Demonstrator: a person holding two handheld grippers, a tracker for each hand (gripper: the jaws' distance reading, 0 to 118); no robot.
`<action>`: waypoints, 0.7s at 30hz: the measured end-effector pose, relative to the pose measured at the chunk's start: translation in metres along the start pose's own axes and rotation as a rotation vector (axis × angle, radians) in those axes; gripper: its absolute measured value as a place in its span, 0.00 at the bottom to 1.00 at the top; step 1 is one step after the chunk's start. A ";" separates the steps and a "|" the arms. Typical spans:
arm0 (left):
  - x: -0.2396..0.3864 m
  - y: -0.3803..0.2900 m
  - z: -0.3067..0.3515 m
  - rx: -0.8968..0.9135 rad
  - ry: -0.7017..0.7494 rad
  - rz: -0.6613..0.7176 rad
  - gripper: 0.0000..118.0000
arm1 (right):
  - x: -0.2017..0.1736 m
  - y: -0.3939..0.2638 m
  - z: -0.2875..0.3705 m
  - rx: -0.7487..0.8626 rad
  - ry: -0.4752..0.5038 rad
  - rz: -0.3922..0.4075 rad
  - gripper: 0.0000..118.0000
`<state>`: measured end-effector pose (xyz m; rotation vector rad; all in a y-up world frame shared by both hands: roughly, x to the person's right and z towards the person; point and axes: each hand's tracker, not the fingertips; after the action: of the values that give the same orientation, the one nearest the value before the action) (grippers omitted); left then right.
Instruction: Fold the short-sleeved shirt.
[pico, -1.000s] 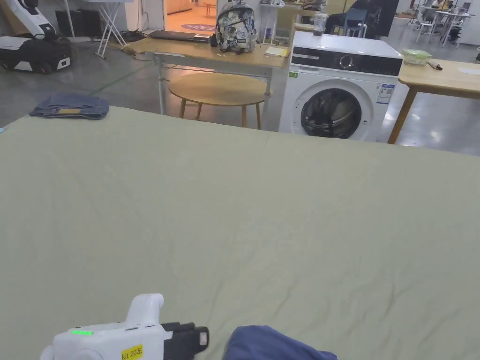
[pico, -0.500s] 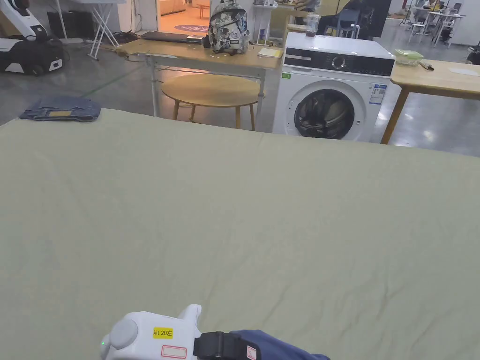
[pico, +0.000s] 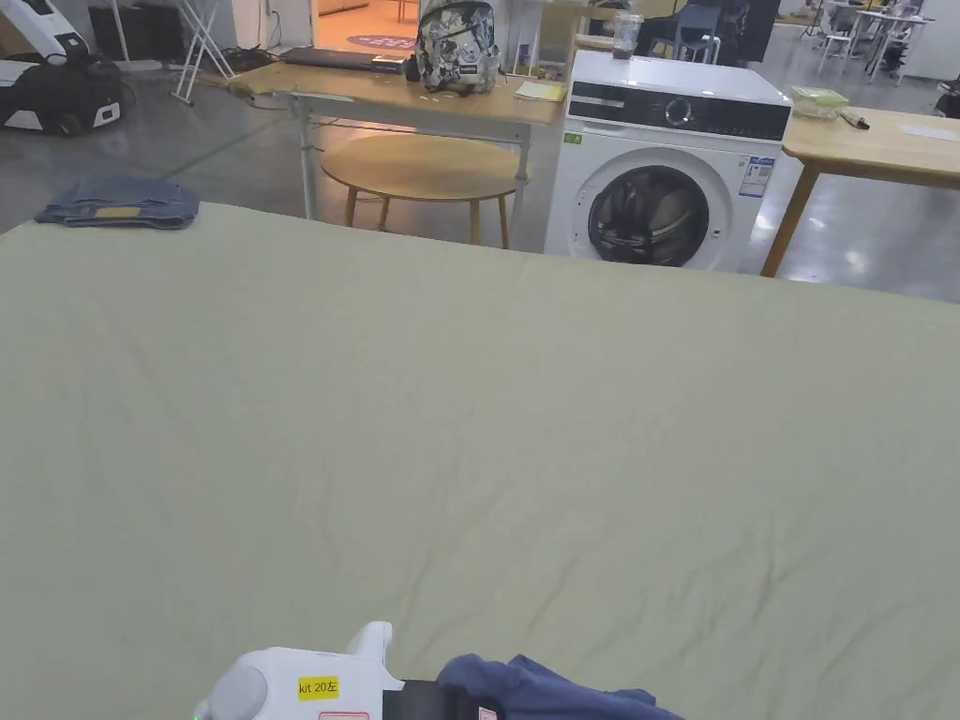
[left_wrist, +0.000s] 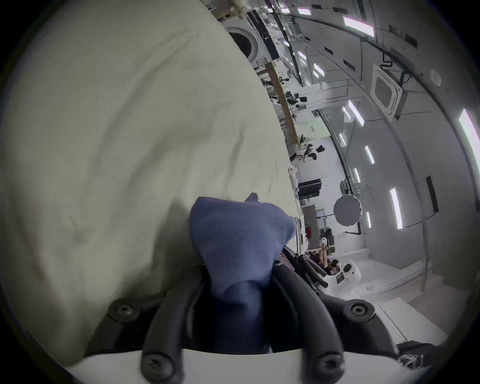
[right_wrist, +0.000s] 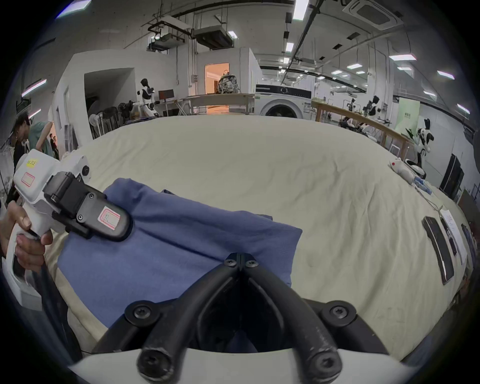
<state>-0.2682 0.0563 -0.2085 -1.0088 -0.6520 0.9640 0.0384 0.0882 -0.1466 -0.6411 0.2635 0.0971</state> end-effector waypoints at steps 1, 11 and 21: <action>0.002 -0.001 0.001 0.004 -0.007 -0.002 0.15 | 0.000 0.001 0.000 0.001 0.003 0.011 0.00; 0.022 0.005 0.033 0.029 -0.038 0.022 0.15 | -0.007 0.020 0.011 0.050 0.023 0.057 0.00; 0.031 0.031 0.130 0.099 0.072 0.002 0.15 | -0.022 0.063 0.009 0.150 0.061 0.077 0.00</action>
<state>-0.3718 0.1422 -0.1825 -0.9525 -0.5383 0.9486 0.0084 0.1437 -0.1700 -0.4858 0.3510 0.1303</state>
